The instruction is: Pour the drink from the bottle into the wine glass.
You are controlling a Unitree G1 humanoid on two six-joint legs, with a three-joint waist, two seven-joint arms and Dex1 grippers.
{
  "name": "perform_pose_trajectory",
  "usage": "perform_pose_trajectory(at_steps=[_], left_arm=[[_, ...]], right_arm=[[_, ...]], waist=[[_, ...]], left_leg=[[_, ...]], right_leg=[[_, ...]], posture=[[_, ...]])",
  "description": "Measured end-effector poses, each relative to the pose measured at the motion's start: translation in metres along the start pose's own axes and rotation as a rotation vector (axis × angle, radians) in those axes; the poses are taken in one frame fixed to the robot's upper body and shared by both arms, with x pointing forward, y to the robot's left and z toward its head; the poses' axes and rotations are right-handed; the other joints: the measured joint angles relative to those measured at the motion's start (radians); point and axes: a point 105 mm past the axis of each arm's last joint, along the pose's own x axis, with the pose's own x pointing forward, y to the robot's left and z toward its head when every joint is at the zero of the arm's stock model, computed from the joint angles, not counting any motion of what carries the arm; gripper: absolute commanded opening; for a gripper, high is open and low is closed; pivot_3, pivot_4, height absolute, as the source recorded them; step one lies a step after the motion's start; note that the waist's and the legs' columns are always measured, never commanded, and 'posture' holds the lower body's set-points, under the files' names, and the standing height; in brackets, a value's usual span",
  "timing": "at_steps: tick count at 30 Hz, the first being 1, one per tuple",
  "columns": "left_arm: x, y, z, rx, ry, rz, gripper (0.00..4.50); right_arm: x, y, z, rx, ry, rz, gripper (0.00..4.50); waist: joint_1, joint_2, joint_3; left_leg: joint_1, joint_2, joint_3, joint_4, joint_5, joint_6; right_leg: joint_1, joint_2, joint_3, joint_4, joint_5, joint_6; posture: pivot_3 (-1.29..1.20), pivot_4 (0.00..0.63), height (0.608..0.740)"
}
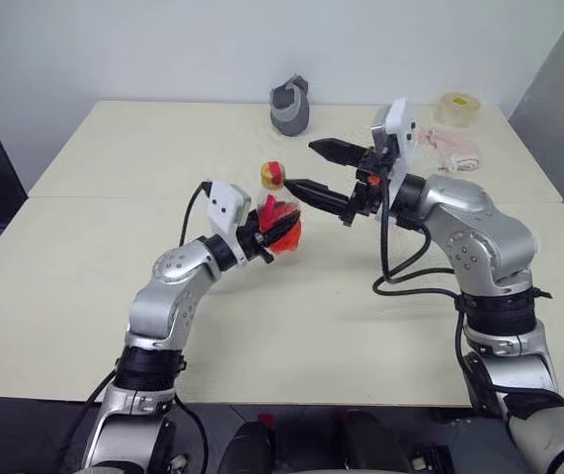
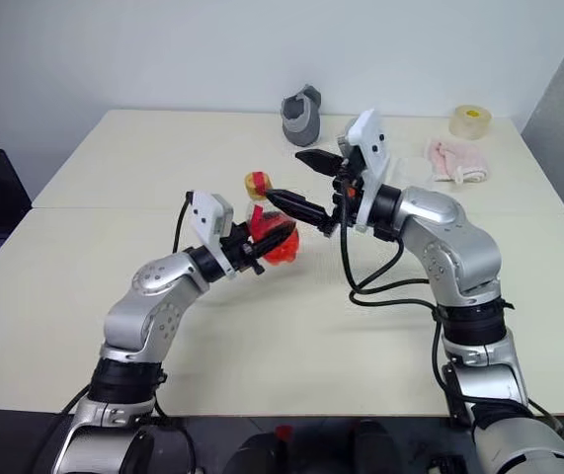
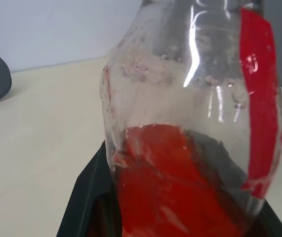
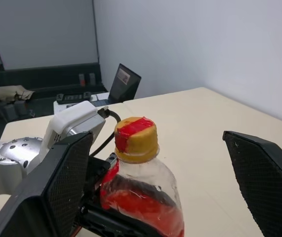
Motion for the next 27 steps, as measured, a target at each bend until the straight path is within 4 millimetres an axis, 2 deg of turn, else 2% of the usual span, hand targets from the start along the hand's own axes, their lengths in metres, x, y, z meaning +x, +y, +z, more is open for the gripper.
perform_pose_trajectory(at_steps=[5,11,21,27], left_arm=[[0.010,-0.004,-0.004,-0.002,-0.005,-0.035,1.53],[0.012,-0.007,-0.006,-0.008,-0.002,-0.050,1.53],[0.011,-0.006,-0.005,-0.001,0.001,-0.051,1.50],[0.011,-0.006,-0.005,-0.001,0.002,-0.052,1.45]], right_arm=[[0.012,0.002,-0.005,-0.004,0.001,-0.030,4.50],[0.021,-0.001,0.001,-0.031,-0.017,-0.041,4.50],[0.026,0.003,-0.007,-0.028,0.005,0.000,1.18],[0.025,0.003,-0.007,-0.040,0.012,0.015,1.19]], waist=[[-0.002,0.000,0.000],[-0.004,0.000,0.000],[-0.005,0.000,0.000],[-0.005,0.000,0.000]], left_leg=[[0.000,0.000,0.000,0.000,0.000,0.000],[0.000,0.000,0.000,0.000,0.000,0.000],[0.000,0.000,0.000,0.000,0.000,0.000],[0.000,0.000,0.000,0.000,0.000,0.000]], right_leg=[[0.000,0.000,0.000,0.000,0.000,0.000],[0.000,0.000,0.000,0.000,0.000,0.000],[0.000,0.000,0.000,0.000,0.000,0.000],[0.000,0.000,0.000,0.000,0.000,0.000]], posture=[[0.00,0.150,0.740],[0.00,0.150,0.740],[0.00,0.150,0.740],[0.00,0.150,0.740]])
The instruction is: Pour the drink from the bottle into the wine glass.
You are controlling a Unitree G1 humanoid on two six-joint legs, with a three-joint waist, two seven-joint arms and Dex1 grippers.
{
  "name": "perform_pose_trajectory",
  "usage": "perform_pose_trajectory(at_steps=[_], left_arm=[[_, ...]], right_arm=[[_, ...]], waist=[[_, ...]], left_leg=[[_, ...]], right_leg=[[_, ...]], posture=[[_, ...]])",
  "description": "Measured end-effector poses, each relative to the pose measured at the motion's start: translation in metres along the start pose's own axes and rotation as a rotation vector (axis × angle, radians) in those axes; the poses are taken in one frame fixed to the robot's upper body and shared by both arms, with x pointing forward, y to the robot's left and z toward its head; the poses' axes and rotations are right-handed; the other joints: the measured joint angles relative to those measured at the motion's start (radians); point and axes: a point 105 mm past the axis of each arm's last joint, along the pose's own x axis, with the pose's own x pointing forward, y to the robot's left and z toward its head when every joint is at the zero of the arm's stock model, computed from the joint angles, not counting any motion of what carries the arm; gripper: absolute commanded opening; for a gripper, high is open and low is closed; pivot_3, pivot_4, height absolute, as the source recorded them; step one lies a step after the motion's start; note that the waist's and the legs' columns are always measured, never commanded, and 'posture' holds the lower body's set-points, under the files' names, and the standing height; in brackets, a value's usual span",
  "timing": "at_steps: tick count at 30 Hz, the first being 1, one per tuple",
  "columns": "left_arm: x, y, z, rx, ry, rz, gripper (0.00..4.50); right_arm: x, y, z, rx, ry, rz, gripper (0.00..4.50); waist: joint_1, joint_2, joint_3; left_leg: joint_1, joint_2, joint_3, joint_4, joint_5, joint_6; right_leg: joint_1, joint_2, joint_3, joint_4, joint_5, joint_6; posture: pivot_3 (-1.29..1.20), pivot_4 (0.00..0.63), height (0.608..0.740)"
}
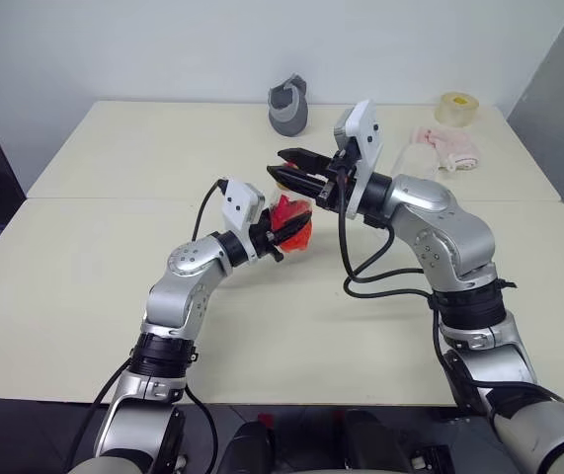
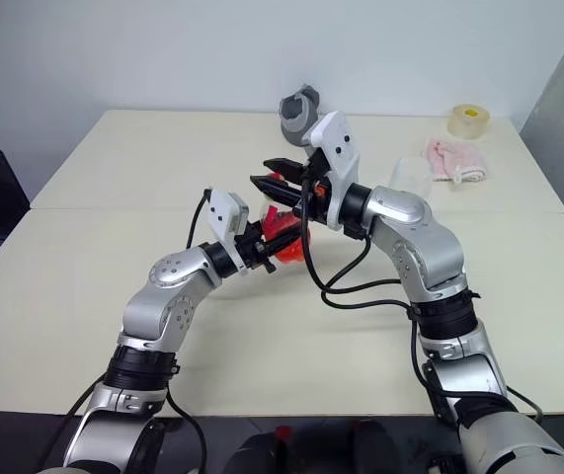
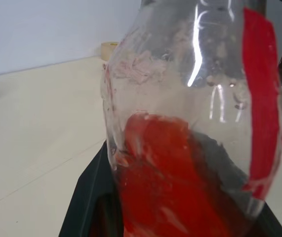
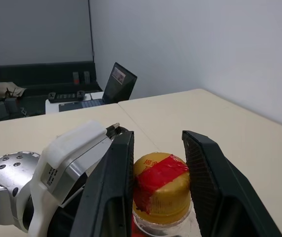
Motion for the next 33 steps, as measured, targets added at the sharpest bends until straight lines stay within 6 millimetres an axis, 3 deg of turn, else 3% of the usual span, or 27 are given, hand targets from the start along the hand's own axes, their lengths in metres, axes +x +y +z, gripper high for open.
perform_pose_trajectory(at_steps=[20,33], left_arm=[[-0.040,-0.012,0.011,-0.003,0.034,0.012,1.42],[-0.045,-0.016,0.018,-0.008,0.042,0.007,1.37]], right_arm=[[0.006,0.007,0.009,-0.067,-0.010,0.363,1.19],[-0.003,-0.003,0.011,-0.032,-0.017,0.443,1.19]], waist=[[-0.005,0.000,0.000],[-0.003,0.000,0.000]], left_leg=[[0.000,0.001,-0.001,0.000,-0.001,0.002],[0.000,0.001,0.000,0.000,-0.001,0.001]], right_leg=[[0.000,0.000,0.000,0.000,0.000,0.000],[0.000,-0.001,0.000,0.000,0.000,0.000]], posture=[[0.00,0.150,0.740],[0.00,0.150,0.740]])
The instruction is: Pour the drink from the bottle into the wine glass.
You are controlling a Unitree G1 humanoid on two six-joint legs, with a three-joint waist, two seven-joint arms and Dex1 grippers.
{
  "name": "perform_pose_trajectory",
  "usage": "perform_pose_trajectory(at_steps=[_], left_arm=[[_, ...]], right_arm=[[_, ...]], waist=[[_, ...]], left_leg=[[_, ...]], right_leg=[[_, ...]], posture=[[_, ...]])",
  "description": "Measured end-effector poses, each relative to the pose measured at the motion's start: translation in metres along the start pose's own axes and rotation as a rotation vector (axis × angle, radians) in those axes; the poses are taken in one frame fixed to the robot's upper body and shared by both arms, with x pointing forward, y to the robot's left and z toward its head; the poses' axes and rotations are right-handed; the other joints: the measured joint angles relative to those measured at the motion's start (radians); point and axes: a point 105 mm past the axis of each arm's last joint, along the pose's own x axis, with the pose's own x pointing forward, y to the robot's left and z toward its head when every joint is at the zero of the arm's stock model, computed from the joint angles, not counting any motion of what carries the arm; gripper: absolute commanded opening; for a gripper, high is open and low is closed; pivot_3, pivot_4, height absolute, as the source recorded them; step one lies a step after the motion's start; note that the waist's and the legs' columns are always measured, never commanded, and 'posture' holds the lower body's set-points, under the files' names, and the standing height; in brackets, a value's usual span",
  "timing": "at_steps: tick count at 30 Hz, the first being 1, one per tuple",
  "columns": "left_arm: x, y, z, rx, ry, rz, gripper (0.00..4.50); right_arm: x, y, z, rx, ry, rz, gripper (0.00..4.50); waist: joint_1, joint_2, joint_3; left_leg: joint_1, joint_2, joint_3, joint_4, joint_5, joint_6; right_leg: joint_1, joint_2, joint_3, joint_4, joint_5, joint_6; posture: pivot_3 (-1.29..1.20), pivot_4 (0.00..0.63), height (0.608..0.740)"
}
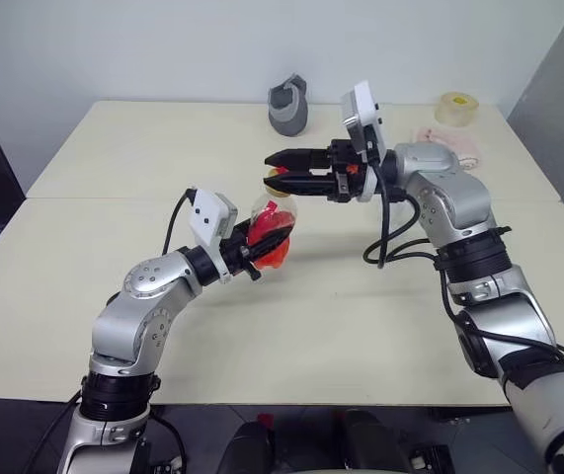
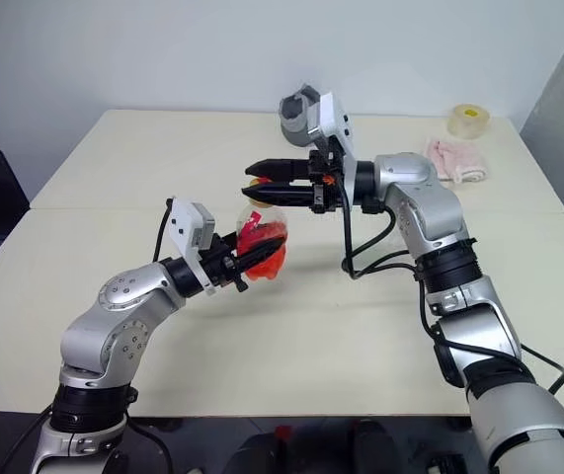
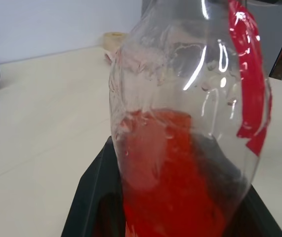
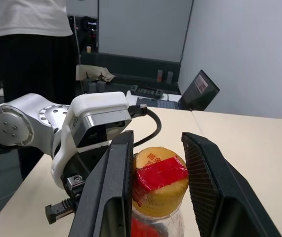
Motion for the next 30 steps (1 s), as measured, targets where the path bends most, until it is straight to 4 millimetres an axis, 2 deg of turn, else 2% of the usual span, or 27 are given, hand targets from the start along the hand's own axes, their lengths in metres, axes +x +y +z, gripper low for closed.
perform_pose_trajectory(at_steps=[6,19,30], left_arm=[[0.002,-0.004,0.006,0.003,-0.024,-0.032,1.37],[0.003,-0.010,0.018,0.046,-0.085,-0.081,1.29],[0.004,-0.011,0.018,0.043,-0.092,-0.084,1.29]], right_arm=[[-0.006,0.002,0.008,0.023,-0.033,0.005,1.19],[-0.008,0.019,0.025,-0.102,-0.061,0.035,1.19],[-0.007,0.021,0.026,-0.130,-0.067,0.039,1.19]], waist=[[0.002,0.000,0.000],[0.003,0.000,0.000],[0.003,0.000,0.000]], left_leg=[[0.000,0.000,0.000,0.000,0.000,0.000],[0.000,0.000,0.000,0.000,0.000,0.000],[0.000,0.000,0.000,0.000,0.000,0.000]], right_leg=[[0.000,0.000,0.000,0.000,0.000,0.000],[0.000,0.000,0.000,0.000,0.000,0.000],[0.000,0.000,0.000,0.000,0.000,0.000]], posture=[[0.00,0.150,0.740],[0.00,0.150,0.740],[0.00,0.150,0.740]])
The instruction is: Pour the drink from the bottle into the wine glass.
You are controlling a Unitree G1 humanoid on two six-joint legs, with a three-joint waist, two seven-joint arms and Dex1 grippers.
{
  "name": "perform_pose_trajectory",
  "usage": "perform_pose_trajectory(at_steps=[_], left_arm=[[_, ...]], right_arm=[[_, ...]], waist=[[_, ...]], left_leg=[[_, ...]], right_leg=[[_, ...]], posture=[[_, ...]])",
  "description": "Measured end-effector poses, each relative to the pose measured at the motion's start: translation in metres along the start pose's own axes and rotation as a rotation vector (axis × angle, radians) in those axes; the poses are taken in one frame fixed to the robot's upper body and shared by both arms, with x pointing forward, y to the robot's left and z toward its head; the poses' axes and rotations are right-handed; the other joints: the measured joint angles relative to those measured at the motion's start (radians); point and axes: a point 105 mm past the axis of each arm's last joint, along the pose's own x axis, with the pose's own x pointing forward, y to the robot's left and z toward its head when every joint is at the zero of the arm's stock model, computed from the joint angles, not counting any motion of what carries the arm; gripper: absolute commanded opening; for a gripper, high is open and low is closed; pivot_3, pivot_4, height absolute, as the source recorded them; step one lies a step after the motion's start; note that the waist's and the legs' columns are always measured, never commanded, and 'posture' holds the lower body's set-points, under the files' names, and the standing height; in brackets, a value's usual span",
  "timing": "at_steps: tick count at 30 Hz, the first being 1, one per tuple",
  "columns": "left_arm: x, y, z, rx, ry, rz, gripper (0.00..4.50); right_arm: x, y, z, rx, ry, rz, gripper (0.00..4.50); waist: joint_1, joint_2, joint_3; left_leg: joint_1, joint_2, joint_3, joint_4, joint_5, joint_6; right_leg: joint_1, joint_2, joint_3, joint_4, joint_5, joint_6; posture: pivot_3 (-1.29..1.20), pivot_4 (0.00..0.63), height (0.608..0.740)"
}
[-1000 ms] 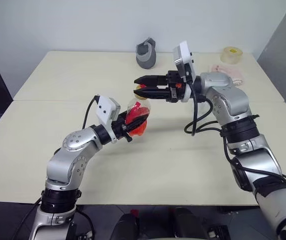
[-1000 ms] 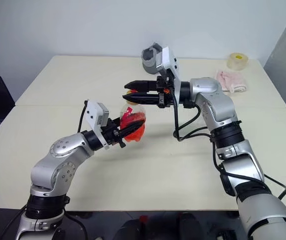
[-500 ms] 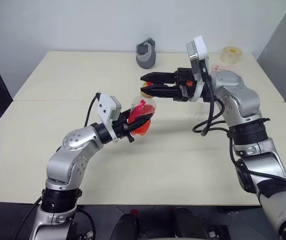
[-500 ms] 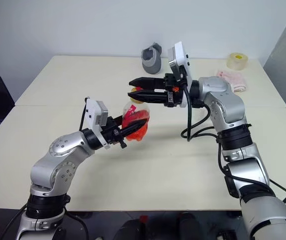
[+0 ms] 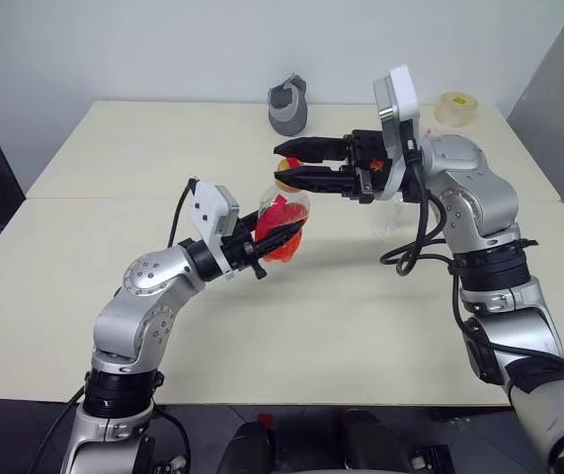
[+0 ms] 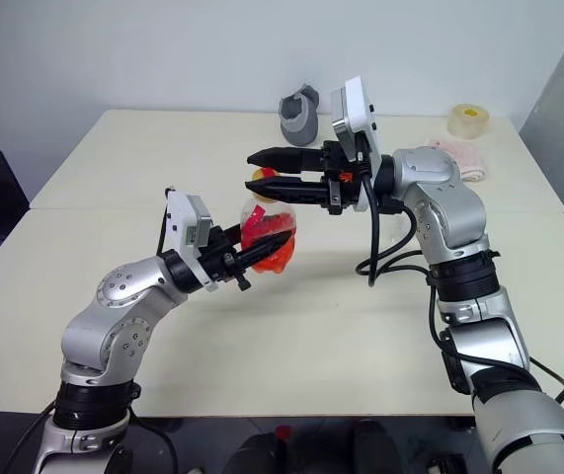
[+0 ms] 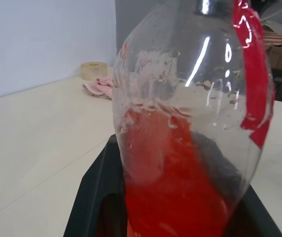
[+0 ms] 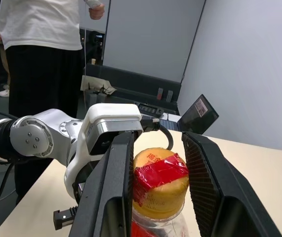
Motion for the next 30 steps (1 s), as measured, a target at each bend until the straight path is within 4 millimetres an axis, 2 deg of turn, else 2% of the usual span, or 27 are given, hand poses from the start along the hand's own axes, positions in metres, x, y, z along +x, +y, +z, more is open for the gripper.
perform_pose_trajectory(at_steps=[10,16,21,26,28,30], left_arm=[[0.002,0.000,0.001,-0.011,-0.012,0.008,1.29],[0.001,0.001,0.003,-0.012,-0.021,0.032,1.29],[0.004,0.011,-0.004,-0.035,-0.027,0.103,1.29],[0.018,0.027,-0.015,-0.067,-0.054,0.183,1.29],[0.033,0.034,-0.016,-0.083,-0.091,0.223,1.29],[0.048,0.033,-0.016,-0.079,-0.116,0.220,1.29]], right_arm=[[-0.001,-0.003,-0.002,0.020,0.013,-0.042,4.49],[-0.024,-0.006,0.011,0.064,0.008,-0.208,4.50],[-0.032,-0.006,0.000,0.120,0.046,-0.371,4.50],[-0.025,-0.006,0.001,0.125,0.032,-0.486,4.50],[-0.019,-0.013,-0.003,0.149,0.020,-0.580,4.50],[-0.007,-0.014,-0.010,0.183,0.020,-0.611,4.50]], waist=[[0.001,0.000,0.000],[0.008,0.000,0.000],[0.009,0.000,0.000],[0.012,0.000,0.000],[0.016,0.000,0.000],[0.016,0.000,0.000]], left_leg=[[0.000,0.000,0.000,0.000,0.000,0.000],[-0.001,0.000,-0.001,0.000,0.000,0.000],[-0.001,0.000,0.000,0.000,-0.001,0.001],[-0.001,-0.001,0.000,0.000,0.001,-0.001],[-0.001,-0.001,0.000,0.001,0.001,-0.001],[-0.002,-0.001,0.000,0.001,0.001,-0.002]], right_leg=[[0.000,0.000,0.000,0.000,0.000,0.000],[0.000,0.000,0.000,-0.001,0.000,0.000],[0.000,0.000,0.000,0.000,0.000,0.000],[0.000,0.000,-0.001,0.000,0.000,0.000],[0.000,0.000,0.000,0.000,0.000,0.000],[-0.001,0.000,0.000,0.000,0.000,0.000]], posture=[[0.00,0.150,0.740],[0.00,0.150,0.740],[0.00,0.150,0.740],[0.00,0.150,0.740],[0.00,0.150,0.740],[0.00,0.150,0.740]])
